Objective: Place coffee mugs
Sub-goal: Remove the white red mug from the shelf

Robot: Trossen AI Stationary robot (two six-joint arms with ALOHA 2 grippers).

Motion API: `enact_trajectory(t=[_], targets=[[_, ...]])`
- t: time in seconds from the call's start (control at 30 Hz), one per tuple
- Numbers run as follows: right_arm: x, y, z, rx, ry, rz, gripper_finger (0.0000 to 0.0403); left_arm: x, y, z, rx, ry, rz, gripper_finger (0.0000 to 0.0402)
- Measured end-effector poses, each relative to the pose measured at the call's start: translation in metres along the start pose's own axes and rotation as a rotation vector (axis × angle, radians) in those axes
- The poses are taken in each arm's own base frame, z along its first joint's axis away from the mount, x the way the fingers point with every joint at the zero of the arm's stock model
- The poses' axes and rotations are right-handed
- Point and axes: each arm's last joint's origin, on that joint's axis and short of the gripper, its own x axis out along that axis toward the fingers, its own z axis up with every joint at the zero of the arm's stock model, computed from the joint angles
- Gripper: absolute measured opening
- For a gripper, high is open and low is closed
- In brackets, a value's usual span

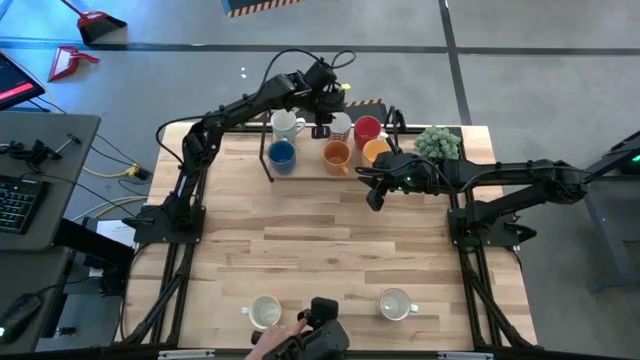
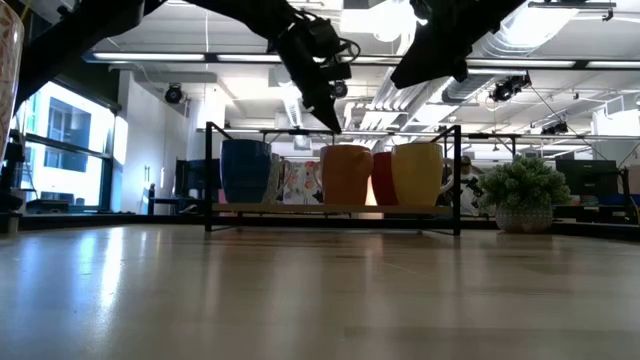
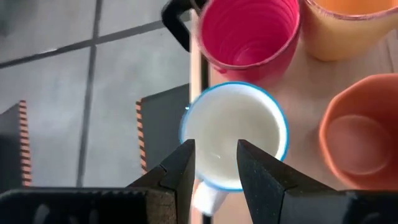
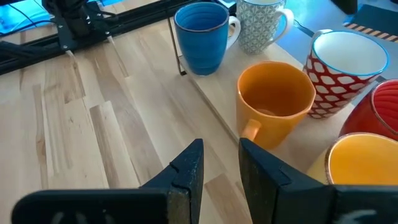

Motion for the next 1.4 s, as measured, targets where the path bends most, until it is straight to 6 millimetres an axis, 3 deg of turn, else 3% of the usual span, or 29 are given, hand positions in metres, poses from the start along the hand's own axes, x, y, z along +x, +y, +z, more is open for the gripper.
enact_trajectory(t=[0.37,0.83,1.4], targets=[[0.0,0.0,0.0,0.007,0.005,0.009,0.0081,0.036,-0.008,-0.004,0.034,0.063,0.004,0.0108],[0.0,0.001,0.0,0.006,0.012,0.035,0.0081,0.034,0.005,-0.011,0.022,0.09,0.076,0.0108],[0.0,0.002,-0.001,0.01,0.022,0.069,0.0081,0.034,0.001,-0.013,0.007,0.121,0.046,0.0108]])
